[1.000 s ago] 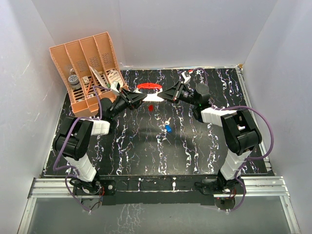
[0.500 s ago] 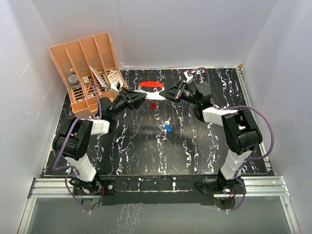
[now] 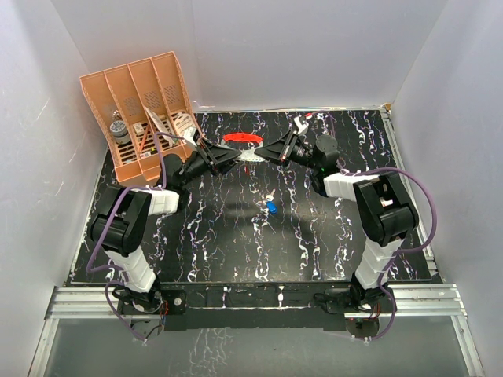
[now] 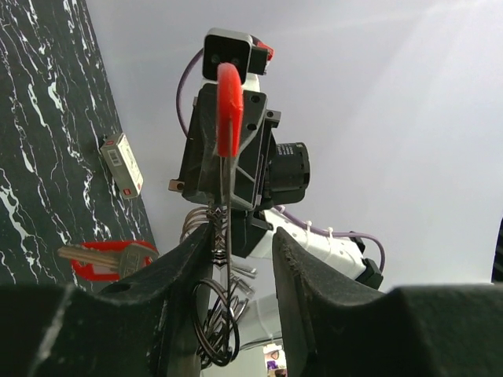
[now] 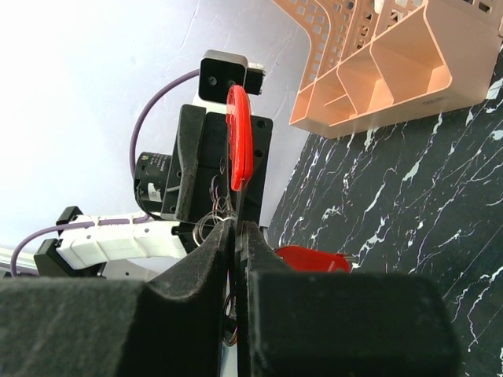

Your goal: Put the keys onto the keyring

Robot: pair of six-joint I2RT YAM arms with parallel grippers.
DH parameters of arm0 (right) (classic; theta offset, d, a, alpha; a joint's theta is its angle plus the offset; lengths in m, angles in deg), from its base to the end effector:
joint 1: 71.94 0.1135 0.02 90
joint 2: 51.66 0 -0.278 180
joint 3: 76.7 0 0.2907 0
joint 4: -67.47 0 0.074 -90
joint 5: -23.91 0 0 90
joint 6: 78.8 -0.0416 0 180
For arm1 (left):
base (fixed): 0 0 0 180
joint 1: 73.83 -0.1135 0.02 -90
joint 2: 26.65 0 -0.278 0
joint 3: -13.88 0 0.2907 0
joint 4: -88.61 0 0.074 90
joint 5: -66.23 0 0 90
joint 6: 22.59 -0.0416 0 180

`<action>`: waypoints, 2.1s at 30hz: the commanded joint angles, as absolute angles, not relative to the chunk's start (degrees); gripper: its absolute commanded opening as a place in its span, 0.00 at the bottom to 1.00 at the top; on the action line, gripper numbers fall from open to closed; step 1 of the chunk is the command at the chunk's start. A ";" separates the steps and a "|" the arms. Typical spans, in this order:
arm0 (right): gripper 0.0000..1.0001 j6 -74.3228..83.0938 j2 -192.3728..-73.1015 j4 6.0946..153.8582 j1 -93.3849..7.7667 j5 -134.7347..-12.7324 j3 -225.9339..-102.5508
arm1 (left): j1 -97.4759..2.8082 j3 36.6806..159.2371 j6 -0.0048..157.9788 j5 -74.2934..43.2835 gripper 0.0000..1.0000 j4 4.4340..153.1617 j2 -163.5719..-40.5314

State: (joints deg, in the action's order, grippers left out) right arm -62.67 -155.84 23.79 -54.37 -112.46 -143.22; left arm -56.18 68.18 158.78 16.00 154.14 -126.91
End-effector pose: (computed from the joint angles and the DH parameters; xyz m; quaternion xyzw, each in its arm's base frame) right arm 0.3917 0.1556 0.2162 0.0321 0.6803 0.6730 0.2884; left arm 0.3459 -0.1380 0.2136 -0.1029 0.6006 -0.7394 0.2863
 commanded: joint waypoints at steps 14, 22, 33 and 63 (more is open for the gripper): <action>0.00 -64.89 -156.33 17.24 -55.06 -114.32 -146.20 | -56.33 68.57 158.55 17.30 0.00 158.54 -125.90; 0.00 -64.31 -156.31 17.68 -55.41 -115.23 -145.91 | -56.38 68.86 158.29 17.68 0.05 158.42 -125.90; 0.00 -63.08 -156.07 19.08 -55.59 -115.92 -146.05 | -56.69 68.82 157.38 17.76 0.00 156.59 -125.03; 0.32 -16.25 -133.53 65.81 -48.17 -91.88 -150.01 | -56.69 68.51 153.84 6.64 0.00 141.70 -118.60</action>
